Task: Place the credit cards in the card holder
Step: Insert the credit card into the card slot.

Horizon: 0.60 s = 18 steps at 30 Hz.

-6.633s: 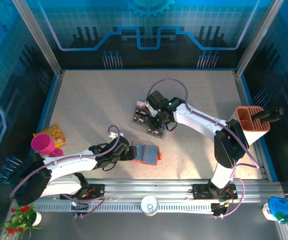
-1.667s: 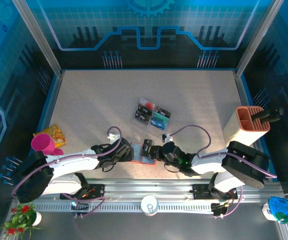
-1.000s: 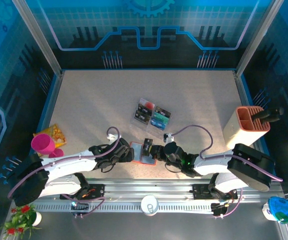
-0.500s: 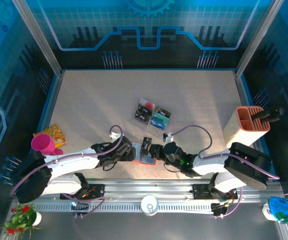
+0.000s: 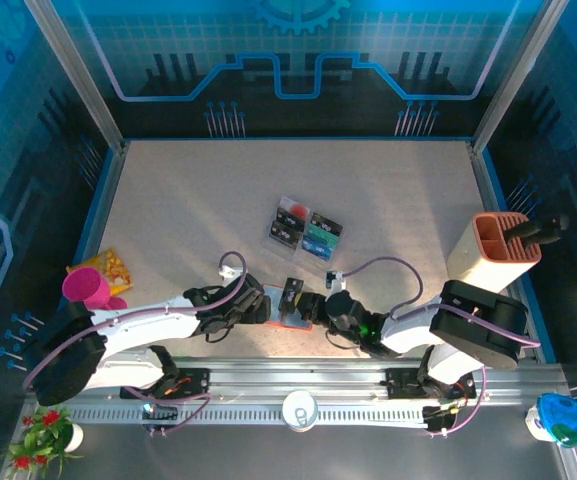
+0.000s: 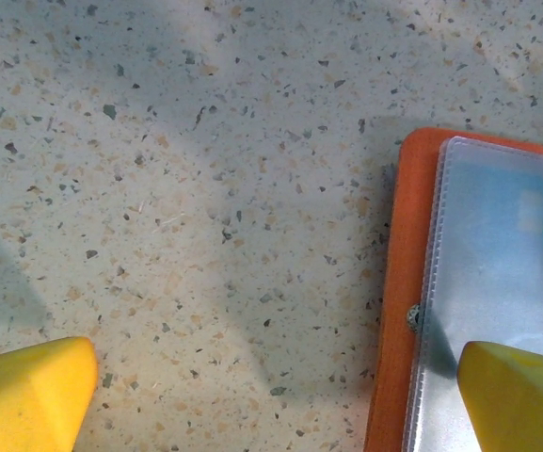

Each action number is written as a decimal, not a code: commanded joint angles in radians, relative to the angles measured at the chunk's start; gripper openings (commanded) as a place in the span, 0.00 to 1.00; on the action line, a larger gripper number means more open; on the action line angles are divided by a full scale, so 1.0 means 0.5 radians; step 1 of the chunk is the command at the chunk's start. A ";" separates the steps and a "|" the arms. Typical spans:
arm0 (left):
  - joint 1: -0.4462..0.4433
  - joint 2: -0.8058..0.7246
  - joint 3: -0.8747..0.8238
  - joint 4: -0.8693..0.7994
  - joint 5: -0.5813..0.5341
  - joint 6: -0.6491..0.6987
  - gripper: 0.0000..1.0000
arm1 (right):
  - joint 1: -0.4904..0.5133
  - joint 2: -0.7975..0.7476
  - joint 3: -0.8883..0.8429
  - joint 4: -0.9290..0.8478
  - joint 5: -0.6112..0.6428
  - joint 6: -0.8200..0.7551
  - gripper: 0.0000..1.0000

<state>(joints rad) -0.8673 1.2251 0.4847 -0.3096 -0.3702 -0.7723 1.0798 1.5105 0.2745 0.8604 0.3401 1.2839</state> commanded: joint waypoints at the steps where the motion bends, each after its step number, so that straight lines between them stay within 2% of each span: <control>1: -0.011 0.023 -0.048 -0.014 -0.017 -0.034 0.99 | 0.034 -0.006 -0.044 0.105 0.128 0.020 0.00; 18: -0.012 0.030 -0.063 0.009 -0.011 -0.045 0.99 | 0.052 0.033 -0.036 0.102 0.113 0.034 0.00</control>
<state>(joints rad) -0.8673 1.2282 0.4686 -0.3077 -0.3706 -0.7845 1.0885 1.5097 0.2558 0.8791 0.3637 1.2846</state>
